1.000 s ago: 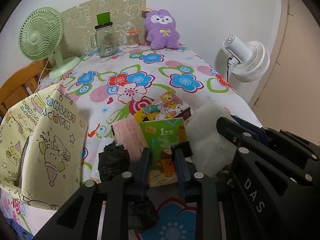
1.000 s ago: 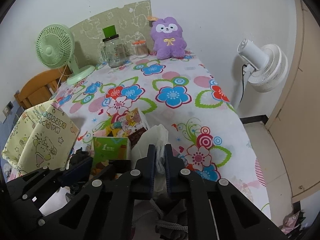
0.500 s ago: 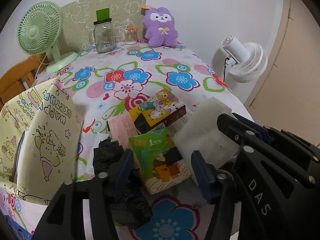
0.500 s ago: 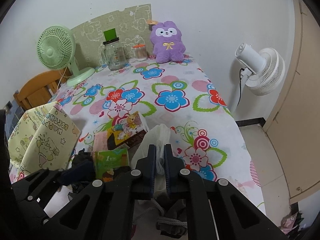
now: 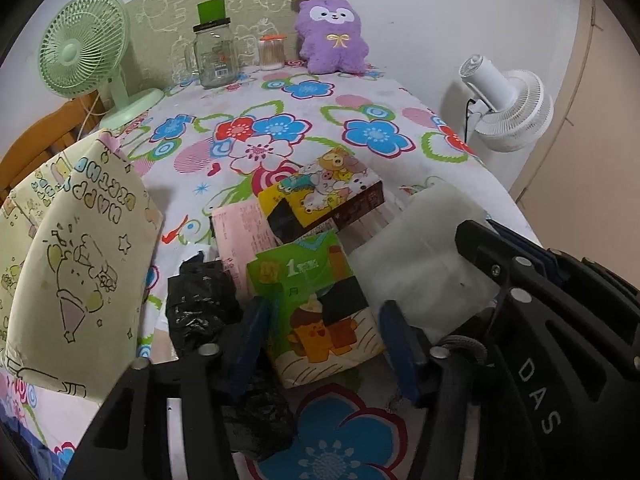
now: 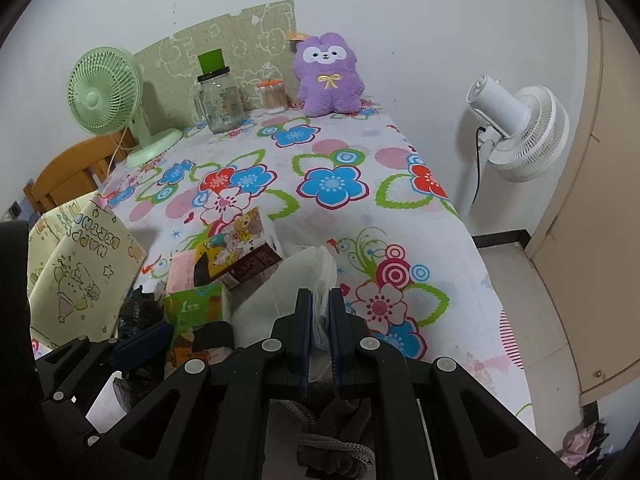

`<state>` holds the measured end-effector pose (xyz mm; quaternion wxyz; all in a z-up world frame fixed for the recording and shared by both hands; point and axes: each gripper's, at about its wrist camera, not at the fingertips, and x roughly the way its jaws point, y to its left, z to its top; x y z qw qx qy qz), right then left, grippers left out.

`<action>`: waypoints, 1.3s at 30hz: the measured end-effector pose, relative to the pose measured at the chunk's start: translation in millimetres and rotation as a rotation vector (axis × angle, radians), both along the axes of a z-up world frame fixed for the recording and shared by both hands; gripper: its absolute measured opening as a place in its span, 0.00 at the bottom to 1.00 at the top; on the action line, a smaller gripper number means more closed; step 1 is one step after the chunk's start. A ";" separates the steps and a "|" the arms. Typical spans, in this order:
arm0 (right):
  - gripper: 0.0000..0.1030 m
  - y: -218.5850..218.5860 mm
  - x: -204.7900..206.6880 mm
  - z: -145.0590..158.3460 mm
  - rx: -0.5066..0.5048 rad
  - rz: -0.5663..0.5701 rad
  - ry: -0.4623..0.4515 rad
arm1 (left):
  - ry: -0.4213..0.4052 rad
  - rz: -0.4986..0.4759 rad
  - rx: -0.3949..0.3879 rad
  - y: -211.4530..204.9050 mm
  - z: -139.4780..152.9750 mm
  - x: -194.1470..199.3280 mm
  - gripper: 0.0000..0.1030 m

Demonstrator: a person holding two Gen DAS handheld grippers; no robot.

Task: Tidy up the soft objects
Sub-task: 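Grasp the green snack box with the left tool while the right tool grasps the white cloth pack, then carry the green box with the left tool while the right tool carries the white pack over the fabric box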

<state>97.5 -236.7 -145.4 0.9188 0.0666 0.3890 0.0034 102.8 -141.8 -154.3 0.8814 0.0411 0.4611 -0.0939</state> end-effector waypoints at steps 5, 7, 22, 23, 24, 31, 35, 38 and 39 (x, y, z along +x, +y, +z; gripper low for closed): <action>0.11 0.1 -0.3 0.7 0.011 -0.001 -0.004 | -0.001 -0.013 -0.012 0.5 1.9 -0.8 0.39; 0.11 0.2 -0.9 1.9 0.012 -0.003 -0.005 | -0.002 -0.016 -0.019 1.8 3.7 -1.1 0.37; 0.11 9.7 -9.9 42.2 0.003 -0.002 -0.082 | -0.079 -0.020 -0.045 12.7 41.8 -7.6 0.35; 0.11 11.0 -11.0 45.1 0.002 -0.002 -0.088 | -0.085 -0.019 -0.046 13.7 44.5 -8.0 0.35; 0.11 12.0 -12.3 48.6 0.000 -0.002 -0.095 | -0.093 -0.018 -0.047 15.1 47.9 -8.9 0.35; 0.11 20.2 -19.4 69.8 -0.013 -0.002 -0.135 | -0.140 -0.011 -0.048 23.9 68.8 -16.0 0.35; 0.11 24.5 -24.8 82.5 -0.021 -0.001 -0.163 | -0.165 -0.012 -0.054 29.6 81.2 -21.2 0.35; 0.11 27.1 -29.9 91.3 -0.027 -0.002 -0.182 | -0.181 -0.016 -0.058 32.1 90.0 -24.6 0.35; 0.11 27.8 -31.2 94.2 -0.029 -0.003 -0.188 | -0.186 -0.017 -0.058 32.6 91.9 -25.3 0.35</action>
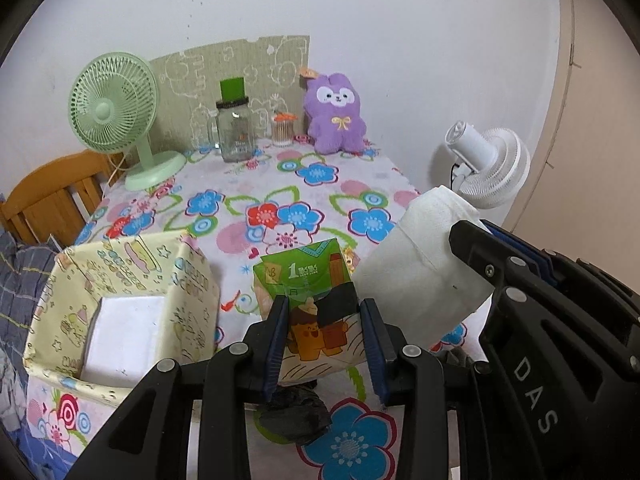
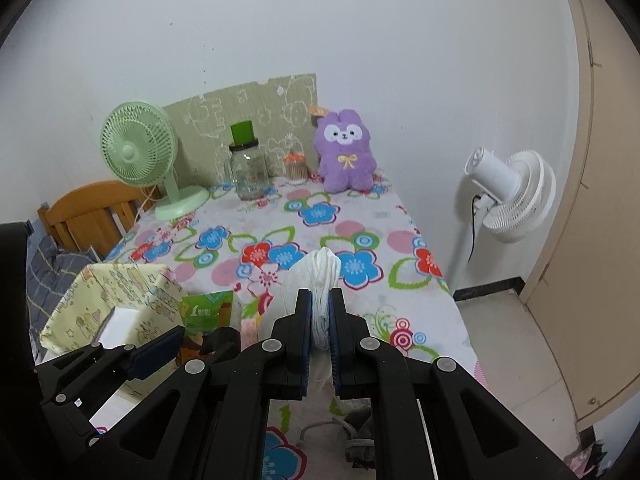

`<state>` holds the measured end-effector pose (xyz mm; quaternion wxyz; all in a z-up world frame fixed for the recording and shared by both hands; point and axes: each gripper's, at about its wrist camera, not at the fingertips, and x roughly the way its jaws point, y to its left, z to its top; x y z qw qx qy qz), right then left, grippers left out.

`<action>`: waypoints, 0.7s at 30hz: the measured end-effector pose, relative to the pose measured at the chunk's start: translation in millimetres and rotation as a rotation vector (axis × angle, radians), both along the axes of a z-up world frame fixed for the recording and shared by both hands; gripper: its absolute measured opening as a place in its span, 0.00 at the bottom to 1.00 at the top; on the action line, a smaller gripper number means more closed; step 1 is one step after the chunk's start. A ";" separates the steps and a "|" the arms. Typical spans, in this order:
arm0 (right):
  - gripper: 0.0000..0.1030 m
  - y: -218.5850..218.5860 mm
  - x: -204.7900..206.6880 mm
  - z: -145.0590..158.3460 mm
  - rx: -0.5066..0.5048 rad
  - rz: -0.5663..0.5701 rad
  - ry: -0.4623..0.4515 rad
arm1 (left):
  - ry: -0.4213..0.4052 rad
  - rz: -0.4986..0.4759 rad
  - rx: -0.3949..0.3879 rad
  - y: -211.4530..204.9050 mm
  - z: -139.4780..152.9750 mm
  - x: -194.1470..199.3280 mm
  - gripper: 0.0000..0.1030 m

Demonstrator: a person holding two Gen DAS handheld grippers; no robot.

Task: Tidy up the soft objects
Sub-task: 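Carry the green box with the left tool while the right tool carries the white pack over the fabric box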

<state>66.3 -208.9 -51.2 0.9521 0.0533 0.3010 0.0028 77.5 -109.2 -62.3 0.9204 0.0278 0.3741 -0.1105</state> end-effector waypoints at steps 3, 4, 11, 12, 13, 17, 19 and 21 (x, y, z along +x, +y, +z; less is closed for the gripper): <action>0.11 2.9 -2.9 5.8 -0.001 -0.002 -0.008 | -0.009 -0.001 -0.002 3.1 5.7 -3.2 0.35; 0.11 4.0 -4.0 7.9 -0.003 -0.004 -0.010 | -0.011 -0.003 -0.003 4.5 7.4 -4.0 0.35; 0.11 16.1 -8.6 19.6 -0.023 -0.009 -0.033 | -0.045 0.003 0.007 15.8 18.4 -9.6 0.35; 0.11 18.2 -9.1 20.6 -0.026 -0.010 -0.035 | -0.048 0.004 0.009 16.8 19.6 -9.7 0.35; 0.11 20.0 -8.6 21.6 -0.028 -0.009 -0.036 | -0.052 0.006 0.011 19.2 20.9 -10.0 0.35; 0.11 29.7 -7.7 26.1 -0.031 0.004 -0.038 | -0.065 0.015 0.014 28.5 25.7 -10.4 0.35; 0.11 34.5 -6.7 28.7 -0.031 0.014 -0.041 | -0.076 0.022 0.017 34.5 28.7 -10.0 0.35; 0.11 40.3 -5.3 31.6 -0.031 0.022 -0.046 | -0.083 0.029 0.016 40.1 31.2 -8.3 0.35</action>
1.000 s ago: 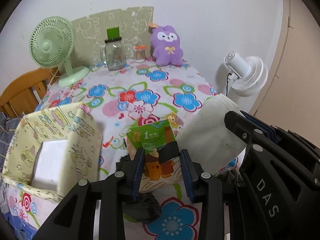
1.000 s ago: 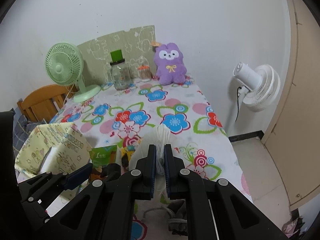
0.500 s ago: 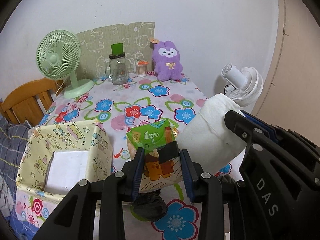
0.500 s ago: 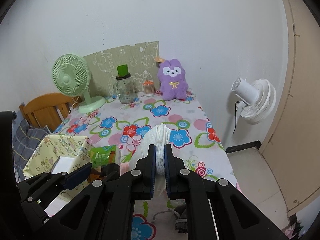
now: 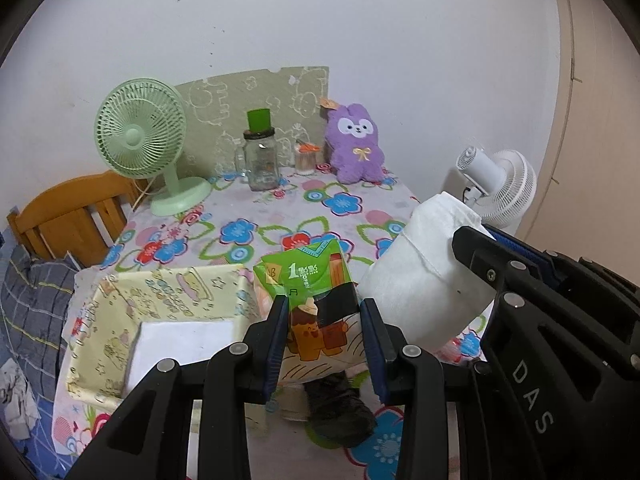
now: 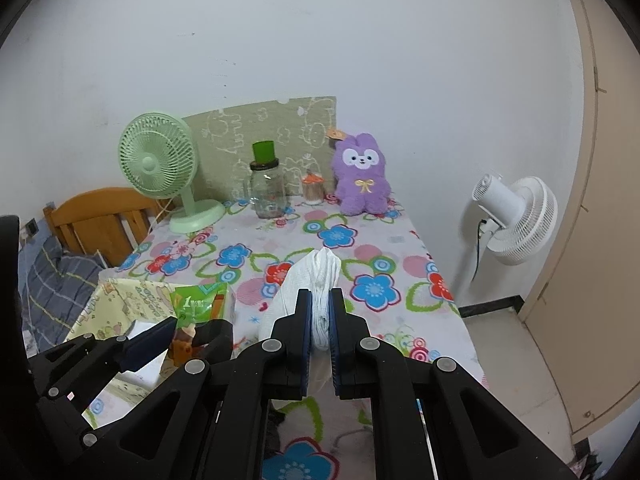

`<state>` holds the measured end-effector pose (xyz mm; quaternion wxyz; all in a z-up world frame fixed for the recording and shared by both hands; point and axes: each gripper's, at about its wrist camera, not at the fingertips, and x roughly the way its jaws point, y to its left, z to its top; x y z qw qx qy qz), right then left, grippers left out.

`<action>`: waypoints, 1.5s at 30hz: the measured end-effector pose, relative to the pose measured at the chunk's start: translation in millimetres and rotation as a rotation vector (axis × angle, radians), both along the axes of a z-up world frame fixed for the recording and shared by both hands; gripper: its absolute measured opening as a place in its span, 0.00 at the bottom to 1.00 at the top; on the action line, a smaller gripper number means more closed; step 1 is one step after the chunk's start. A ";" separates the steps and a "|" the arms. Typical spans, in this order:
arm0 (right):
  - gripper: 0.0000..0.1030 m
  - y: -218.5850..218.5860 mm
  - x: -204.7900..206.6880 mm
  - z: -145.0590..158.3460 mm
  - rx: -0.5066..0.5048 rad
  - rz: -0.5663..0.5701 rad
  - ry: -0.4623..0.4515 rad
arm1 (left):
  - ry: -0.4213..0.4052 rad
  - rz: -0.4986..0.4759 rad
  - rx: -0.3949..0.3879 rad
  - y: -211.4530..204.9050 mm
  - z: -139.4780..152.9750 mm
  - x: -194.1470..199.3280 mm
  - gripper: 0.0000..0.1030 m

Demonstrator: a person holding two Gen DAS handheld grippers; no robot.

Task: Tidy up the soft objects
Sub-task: 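Carry the green box with the left tool while the right tool carries the white pack over the fabric box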

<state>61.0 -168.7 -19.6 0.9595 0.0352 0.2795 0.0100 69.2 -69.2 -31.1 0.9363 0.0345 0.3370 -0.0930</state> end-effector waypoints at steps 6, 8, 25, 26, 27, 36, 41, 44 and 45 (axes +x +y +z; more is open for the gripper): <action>0.11 18.3 6.7 6.0 -0.011 0.023 -0.004 | -0.004 0.022 -0.007 17.8 2.8 6.8 0.35; 0.11 24.6 9.7 7.1 -0.019 0.031 -0.002 | -0.001 0.028 -0.013 23.2 2.7 8.5 0.35; 0.11 80.2 42.2 3.9 -0.053 0.119 0.013 | 0.009 0.098 -0.008 77.3 -3.4 30.4 0.35; 0.11 84.1 44.4 3.0 -0.053 0.128 0.016 | 0.010 0.105 -0.009 81.2 -4.0 31.4 0.35; 0.11 88.0 46.3 2.3 -0.051 0.137 0.016 | 0.011 0.114 -0.009 84.7 -4.9 32.7 0.35; 0.11 120.9 62.4 -8.4 -0.042 0.201 0.031 | 0.032 0.176 0.013 115.5 -16.5 42.2 0.35; 0.11 137.3 70.4 -17.1 -0.040 0.231 0.052 | 0.050 0.198 0.020 130.0 -25.2 48.4 0.35; 0.11 146.4 75.6 -23.3 -0.040 0.244 0.067 | 0.066 0.205 0.024 137.7 -32.2 53.0 0.35; 0.11 149.1 77.5 -25.9 -0.042 0.247 0.073 | 0.073 0.208 0.026 140.0 -34.9 54.6 0.35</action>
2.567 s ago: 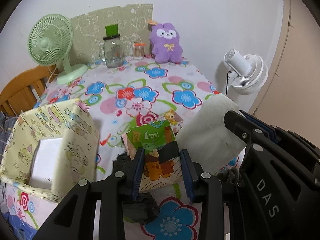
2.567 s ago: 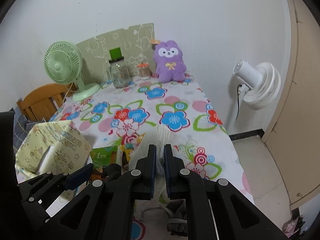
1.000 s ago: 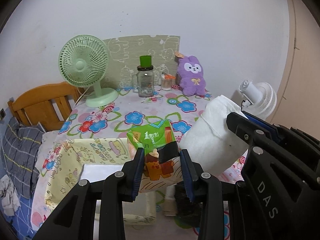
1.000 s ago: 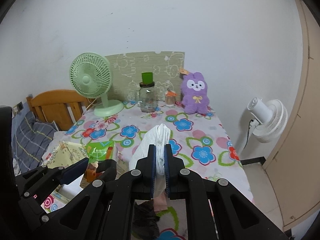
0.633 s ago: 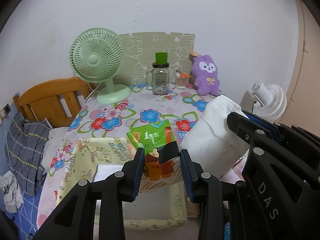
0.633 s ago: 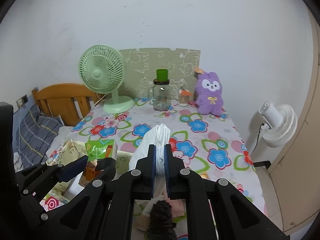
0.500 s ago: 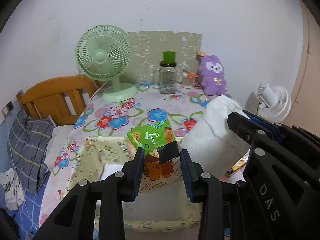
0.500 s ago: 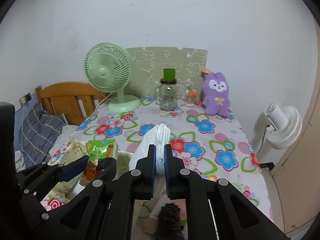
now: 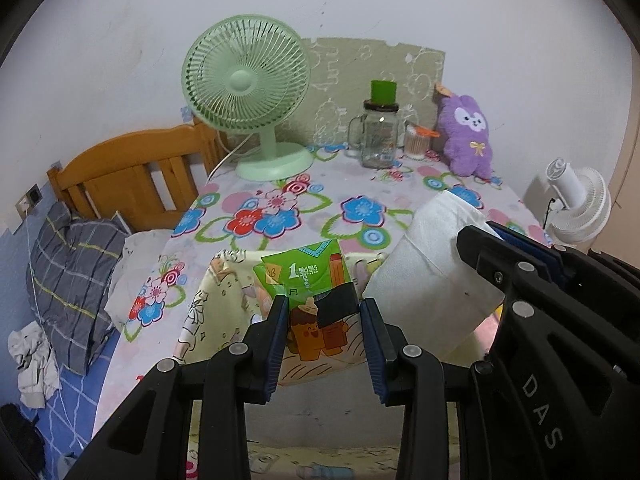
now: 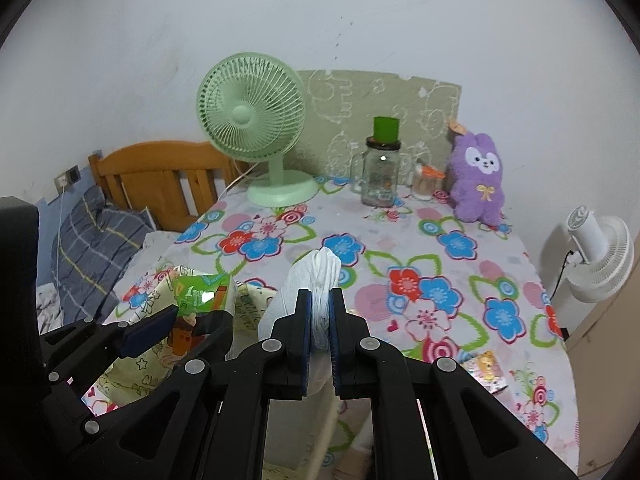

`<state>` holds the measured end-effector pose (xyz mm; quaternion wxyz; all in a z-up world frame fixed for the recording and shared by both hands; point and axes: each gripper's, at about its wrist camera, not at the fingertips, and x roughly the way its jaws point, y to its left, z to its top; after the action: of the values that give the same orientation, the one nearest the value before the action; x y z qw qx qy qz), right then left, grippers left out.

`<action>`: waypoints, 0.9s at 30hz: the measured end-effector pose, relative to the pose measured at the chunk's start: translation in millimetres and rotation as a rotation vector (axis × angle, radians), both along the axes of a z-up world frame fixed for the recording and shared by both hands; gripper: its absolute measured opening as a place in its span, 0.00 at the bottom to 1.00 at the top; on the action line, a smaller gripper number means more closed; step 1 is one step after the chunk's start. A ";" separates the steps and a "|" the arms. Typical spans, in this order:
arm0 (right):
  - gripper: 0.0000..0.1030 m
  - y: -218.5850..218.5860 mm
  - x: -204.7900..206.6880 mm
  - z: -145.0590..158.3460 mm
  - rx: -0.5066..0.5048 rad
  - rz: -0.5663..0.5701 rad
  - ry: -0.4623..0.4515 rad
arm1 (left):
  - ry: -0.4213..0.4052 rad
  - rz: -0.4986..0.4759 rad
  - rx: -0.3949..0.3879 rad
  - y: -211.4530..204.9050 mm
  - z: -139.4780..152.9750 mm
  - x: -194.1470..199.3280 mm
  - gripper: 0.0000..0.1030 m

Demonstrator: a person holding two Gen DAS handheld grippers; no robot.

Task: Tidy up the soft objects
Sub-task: 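Carry the green box with the left tool while the right tool carries the white pack over the fabric box, then open the left tool dropping the green box while the right tool releases the white pack into the fabric box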

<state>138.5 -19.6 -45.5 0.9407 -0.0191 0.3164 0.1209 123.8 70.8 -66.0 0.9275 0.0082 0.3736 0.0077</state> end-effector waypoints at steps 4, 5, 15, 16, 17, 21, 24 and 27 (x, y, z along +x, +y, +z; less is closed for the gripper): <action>0.11 10.5 9.6 -15.5 -0.004 0.014 0.042 | 0.036 0.005 0.000 9.7 -14.8 7.2 0.36; 0.11 13.3 11.4 -18.7 -0.007 0.015 0.049 | 0.048 0.006 -0.002 11.7 -19.1 8.7 0.36; 0.14 24.9 27.1 -47.1 -0.010 0.018 0.117 | 0.112 0.018 -0.029 20.2 -43.1 18.2 0.56; 0.19 25.2 28.6 -49.4 -0.016 0.013 0.118 | 0.119 0.017 -0.029 19.8 -44.4 19.1 0.58; 0.23 25.3 30.5 -52.0 -0.023 0.009 0.120 | 0.125 0.016 -0.027 18.8 -46.3 19.4 0.62; 0.46 23.1 36.0 -57.6 -0.016 0.020 0.124 | 0.133 0.016 -0.049 18.0 -48.2 20.6 0.69; 0.57 21.2 37.3 -56.0 0.002 0.035 0.117 | 0.136 0.020 -0.062 18.2 -47.7 21.5 0.71; 0.60 20.5 37.1 -55.4 0.018 0.050 0.124 | 0.138 0.021 -0.063 18.1 -46.5 20.3 0.74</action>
<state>175.6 0.9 -100.9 0.9162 -0.0111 0.3723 0.1481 144.1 88.9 -112.6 0.8993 -0.0242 0.4367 0.0051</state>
